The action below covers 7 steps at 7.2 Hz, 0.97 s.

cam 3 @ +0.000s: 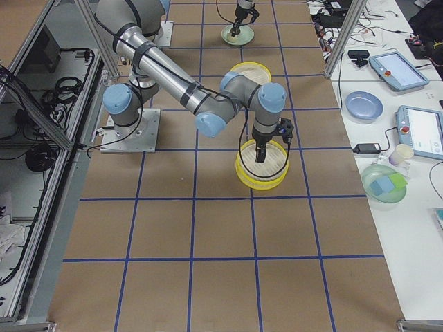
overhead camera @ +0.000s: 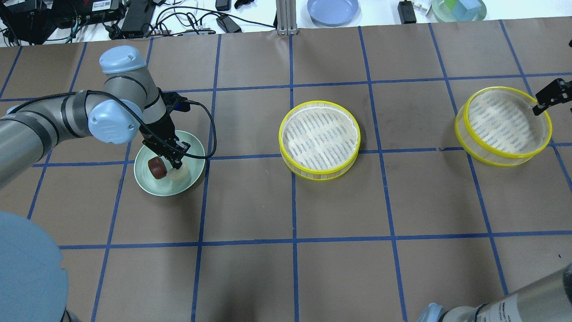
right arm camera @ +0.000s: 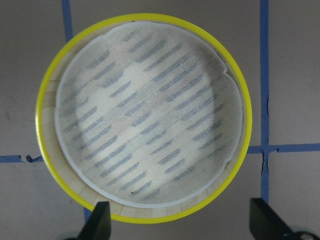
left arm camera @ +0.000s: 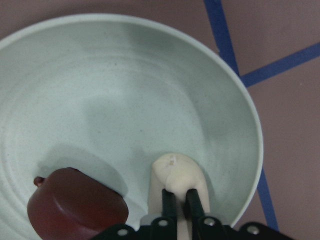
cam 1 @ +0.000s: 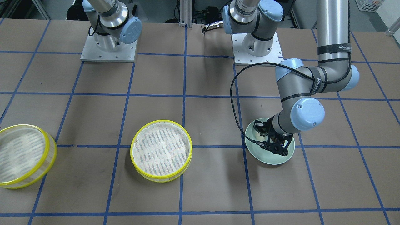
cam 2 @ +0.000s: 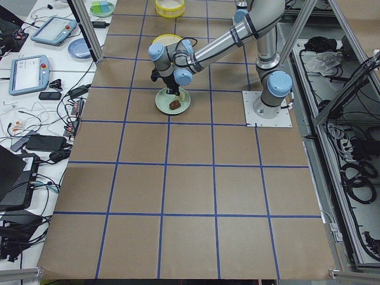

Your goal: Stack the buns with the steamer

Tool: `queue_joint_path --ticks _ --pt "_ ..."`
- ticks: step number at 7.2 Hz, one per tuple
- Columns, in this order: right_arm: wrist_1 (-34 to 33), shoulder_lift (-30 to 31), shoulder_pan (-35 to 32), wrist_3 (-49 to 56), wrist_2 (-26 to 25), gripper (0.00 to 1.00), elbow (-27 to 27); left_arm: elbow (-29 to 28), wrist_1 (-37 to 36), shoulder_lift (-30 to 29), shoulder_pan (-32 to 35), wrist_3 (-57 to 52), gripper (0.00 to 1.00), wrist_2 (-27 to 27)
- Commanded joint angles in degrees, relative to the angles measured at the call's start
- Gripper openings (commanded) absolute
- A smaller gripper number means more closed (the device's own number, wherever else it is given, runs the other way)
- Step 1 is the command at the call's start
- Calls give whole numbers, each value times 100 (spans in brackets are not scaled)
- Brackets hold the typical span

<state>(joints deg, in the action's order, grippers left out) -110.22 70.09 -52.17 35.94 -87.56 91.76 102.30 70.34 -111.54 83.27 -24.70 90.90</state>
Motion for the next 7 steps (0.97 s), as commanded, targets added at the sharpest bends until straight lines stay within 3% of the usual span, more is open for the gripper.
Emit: queue_joint_path --ticks 1,4,6,7 --pt "-333 -240 84 229 -6 89 0 -681 372 194 205 656 0 -80" --pt "-1334 -872 145 552 -33 80 0 -1071 305 178 899 2719 0 -573" --pt "-1345 -1066 189 773 -94 65 9 -1125 -482 64 1242 4018 0 -1702" --pt "-1345 -1119 198 1114 -138 47 9 -1116 -843 -16 1374 4495 0 -2159"
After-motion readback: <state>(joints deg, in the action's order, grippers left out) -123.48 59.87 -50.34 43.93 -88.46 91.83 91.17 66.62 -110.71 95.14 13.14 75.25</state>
